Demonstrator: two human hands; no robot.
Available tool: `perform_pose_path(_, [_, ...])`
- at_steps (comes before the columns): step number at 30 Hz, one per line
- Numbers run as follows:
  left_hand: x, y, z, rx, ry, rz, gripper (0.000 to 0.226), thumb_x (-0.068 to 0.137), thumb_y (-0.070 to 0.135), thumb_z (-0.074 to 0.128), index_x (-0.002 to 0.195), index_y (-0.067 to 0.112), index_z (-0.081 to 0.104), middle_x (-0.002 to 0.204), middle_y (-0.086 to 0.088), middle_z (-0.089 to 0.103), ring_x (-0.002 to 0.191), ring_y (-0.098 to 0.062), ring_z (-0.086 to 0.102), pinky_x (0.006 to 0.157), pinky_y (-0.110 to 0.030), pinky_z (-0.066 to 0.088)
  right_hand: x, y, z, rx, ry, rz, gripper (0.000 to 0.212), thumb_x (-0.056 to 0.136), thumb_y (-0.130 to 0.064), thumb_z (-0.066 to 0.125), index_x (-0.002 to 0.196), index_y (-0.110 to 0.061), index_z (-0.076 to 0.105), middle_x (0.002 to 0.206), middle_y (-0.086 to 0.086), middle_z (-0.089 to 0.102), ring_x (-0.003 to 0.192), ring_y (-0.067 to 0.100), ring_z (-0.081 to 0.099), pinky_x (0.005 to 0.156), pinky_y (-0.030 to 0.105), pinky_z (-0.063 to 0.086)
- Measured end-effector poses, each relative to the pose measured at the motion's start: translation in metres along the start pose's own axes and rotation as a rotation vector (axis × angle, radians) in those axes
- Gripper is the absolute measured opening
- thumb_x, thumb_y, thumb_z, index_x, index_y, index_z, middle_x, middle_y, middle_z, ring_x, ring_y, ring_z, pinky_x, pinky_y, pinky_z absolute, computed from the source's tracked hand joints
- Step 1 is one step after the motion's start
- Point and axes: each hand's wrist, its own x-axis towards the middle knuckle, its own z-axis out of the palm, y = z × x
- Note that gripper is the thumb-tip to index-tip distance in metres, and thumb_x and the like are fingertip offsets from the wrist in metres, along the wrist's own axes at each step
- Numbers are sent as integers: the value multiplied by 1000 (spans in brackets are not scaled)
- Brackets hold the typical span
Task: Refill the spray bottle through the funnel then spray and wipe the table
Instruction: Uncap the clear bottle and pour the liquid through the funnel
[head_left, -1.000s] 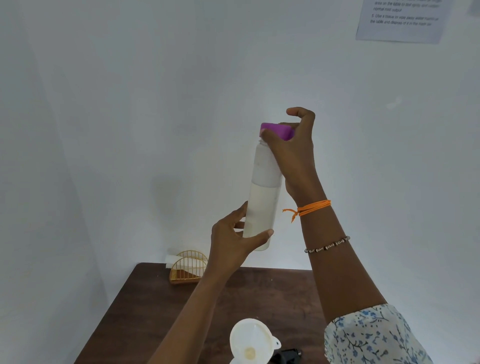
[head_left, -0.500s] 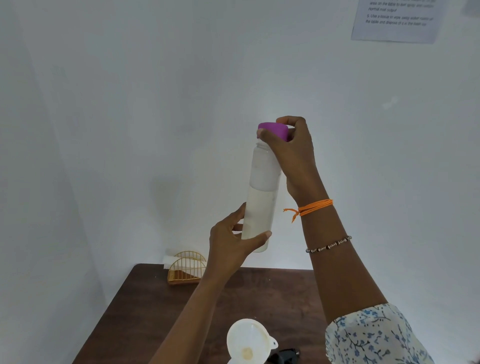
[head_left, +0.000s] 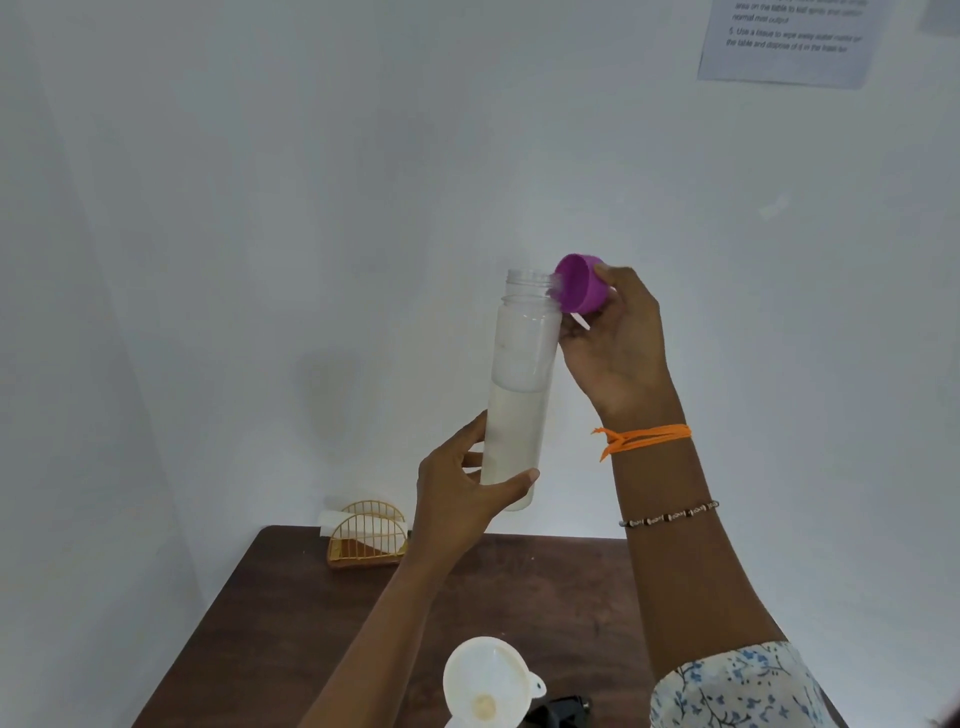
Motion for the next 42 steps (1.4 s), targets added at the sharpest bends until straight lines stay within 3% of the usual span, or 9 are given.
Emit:
perform_pose_path(3, [-3, -3, 0, 10, -1, -8, 60, 66, 33, 81, 114, 39, 45, 113, 17, 52, 94, -7, 55, 73, -7, 44, -12, 7, -13, 27, 30, 32, 9, 90, -9, 49, 88, -8, 58, 94, 10, 55, 88, 23, 53, 80, 29, 50])
perform_pose_path(11, [-14, -25, 4, 25, -33, -40, 65, 67, 31, 82, 123, 26, 50, 119, 12, 56, 97, -8, 56, 75, -11, 46, -46, 40, -61, -84, 93, 86, 7, 91, -11, 52, 92, -8, 59, 96, 10, 54, 90, 23, 57, 95, 34, 48])
perform_pose_path(17, [-25, -42, 4, 21, -37, -51, 65, 65, 31, 83, 122, 23, 53, 117, 10, 60, 93, -4, 60, 74, -13, 49, -69, 67, -105, -422, 189, 56, 21, 88, -6, 60, 106, -2, 51, 96, 14, 62, 87, 19, 64, 91, 27, 53])
perform_pose_path(26, [-36, -63, 5, 13, -65, -100, 65, 64, 26, 84, 121, 20, 55, 116, 6, 62, 99, -8, 60, 79, -19, 51, -127, 112, -196, -983, 445, 252, 24, 75, -18, 75, 81, -10, 53, 80, 5, 50, 74, 15, 46, 62, 24, 38])
perform_pose_path(29, [-39, -67, 7, 15, -65, -109, 66, 63, 27, 85, 121, 19, 54, 117, 5, 62, 100, -9, 60, 80, -21, 51, -150, 128, -233, -1193, 504, 392, 27, 71, -23, 77, 74, -18, 50, 90, 6, 56, 90, 21, 49, 71, 31, 43])
perform_pose_path(31, [-40, -69, 8, 21, -67, -105, 66, 63, 28, 85, 121, 19, 54, 118, 5, 62, 101, -10, 59, 82, -23, 51, -163, 138, -255, -1319, 491, 513, 27, 71, -20, 76, 79, -21, 50, 100, 8, 57, 105, 28, 49, 83, 35, 45])
perform_pose_path(34, [-41, -71, 8, 25, -75, -100, 66, 64, 28, 84, 122, 18, 53, 120, 3, 61, 104, -12, 58, 83, -24, 51, -179, 150, -285, -1481, 425, 637, 30, 72, -10, 72, 89, -17, 47, 113, 13, 56, 111, 32, 50, 93, 39, 44])
perform_pose_path(40, [-43, -74, 7, 26, -69, -97, 66, 63, 28, 85, 121, 18, 54, 119, 4, 62, 103, -13, 60, 82, -24, 52, -204, 160, -302, -1694, 337, 637, 47, 67, -10, 78, 98, -10, 42, 114, 15, 54, 100, 31, 55, 73, 32, 42])
perform_pose_path(42, [-43, -73, 8, 22, -69, -91, 67, 63, 28, 84, 122, 18, 54, 120, 3, 62, 104, -13, 59, 82, -23, 52, -208, 163, -304, -1754, 296, 660, 57, 64, -14, 81, 107, -7, 44, 117, 12, 53, 106, 31, 54, 77, 34, 46])
